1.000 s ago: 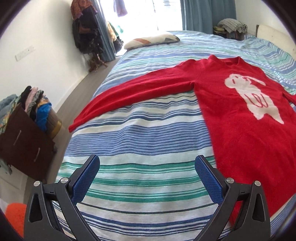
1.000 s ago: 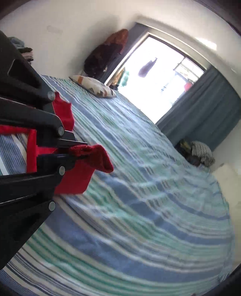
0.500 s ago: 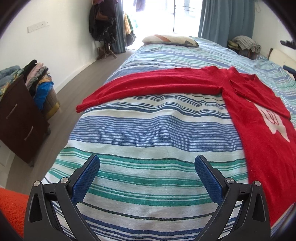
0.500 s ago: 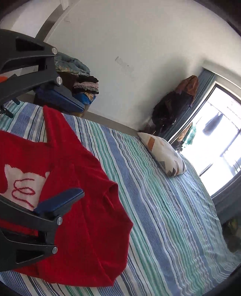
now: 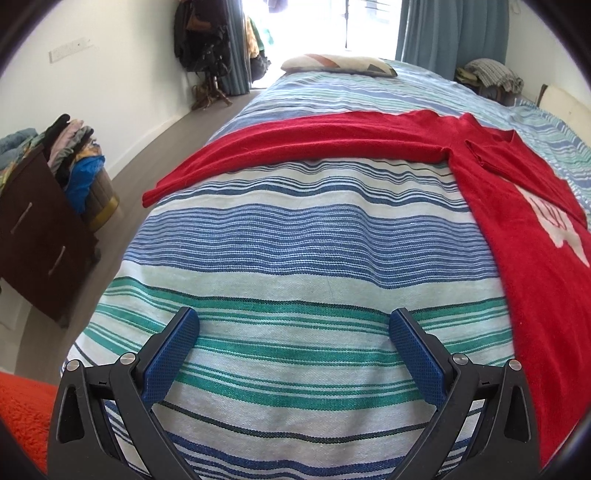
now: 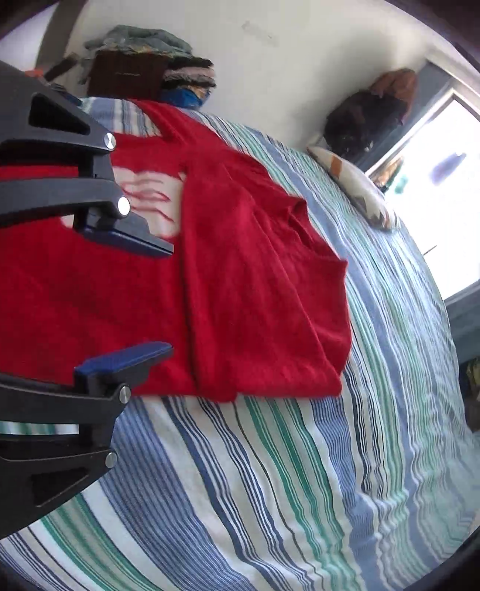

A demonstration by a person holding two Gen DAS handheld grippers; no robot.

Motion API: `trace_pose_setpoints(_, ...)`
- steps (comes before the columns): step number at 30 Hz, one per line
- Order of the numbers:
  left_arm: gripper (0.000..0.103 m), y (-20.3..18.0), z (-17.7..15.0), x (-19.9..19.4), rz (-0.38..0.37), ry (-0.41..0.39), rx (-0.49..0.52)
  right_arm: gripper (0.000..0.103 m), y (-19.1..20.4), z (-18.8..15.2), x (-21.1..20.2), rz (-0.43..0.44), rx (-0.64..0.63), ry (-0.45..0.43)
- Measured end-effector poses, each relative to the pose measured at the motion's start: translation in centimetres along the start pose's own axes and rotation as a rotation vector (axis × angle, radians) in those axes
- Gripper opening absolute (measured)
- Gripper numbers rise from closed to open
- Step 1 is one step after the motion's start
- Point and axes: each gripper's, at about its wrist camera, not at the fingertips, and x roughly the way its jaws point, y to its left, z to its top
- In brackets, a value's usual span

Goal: Fold small clothes
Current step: 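Grasp a sleeve cuff with the right tool and fold it across the sweater body, then grasp the other sleeve cuff with the left tool and fold it across the body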

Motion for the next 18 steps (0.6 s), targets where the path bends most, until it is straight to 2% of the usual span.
trace_pose_setpoints(2,0.103,-0.1,0.0,0.0,0.013,-0.005,0.007,0.066,2.2,-3.8,-1.1,0.079,-0.045,0.055)
trace_pose_setpoints(4,0.103,-0.2,-0.1,0.1,0.020,-0.008,0.009,0.067,2.8,-8.5,-1.1,0.115,-0.046,0.123)
trace_pose_setpoints(6,0.103,-0.2,-0.1,0.0,0.020,-0.010,0.009,0.064,1.1,-13.4,-0.5,0.050,0.008,0.183)
trace_pose_setpoints(7,0.103,-0.2,-0.2,0.0,0.018,-0.009,0.008,0.049,-0.2,-15.4,-1.0,0.025,0.041,0.145)
trace_pose_setpoints(8,0.103,-0.1,-0.2,0.0,0.015,-0.007,0.007,0.029,-1.1,-16.9,-2.3,0.009,0.059,0.063)
trace_pose_setpoints(10,0.103,0.1,-0.4,0.0,0.004,-0.008,0.005,0.019,-2.0,-18.5,-4.5,-0.066,0.081,-0.025)
trace_pose_setpoints(11,0.103,0.1,-0.5,-0.1,-0.001,-0.010,0.007,0.019,-1.9,-18.5,-5.5,-0.087,0.093,-0.058)
trace_pose_setpoints(13,0.103,0.2,-0.5,-0.1,-0.008,-0.005,0.005,0.027,-0.3,-18.2,-7.2,-0.182,0.027,-0.148)
trace_pose_setpoints(14,0.103,0.2,-0.4,-0.2,-0.010,0.002,0.004,0.032,0.9,-17.9,-8.2,-0.189,-0.030,-0.198)
trace_pose_setpoints(15,0.103,0.3,-0.3,-0.4,-0.011,0.012,-0.001,0.044,2.1,-17.7,-8.8,-0.178,-0.087,-0.243)
trace_pose_setpoints(16,0.102,0.4,-0.2,-0.7,-0.014,0.028,-0.010,0.060,3.1,-17.7,-9.2,-0.163,-0.140,-0.274)
trace_pose_setpoints(17,0.102,0.7,0.0,-1.2,-0.029,0.046,-0.029,0.070,4.3,-17.7,-9.2,-0.150,-0.189,-0.292)
trace_pose_setpoints(18,0.102,1.1,0.3,-1.6,-0.060,0.055,-0.054,0.071,5.3,-17.7,-8.8,-0.135,-0.232,-0.293)
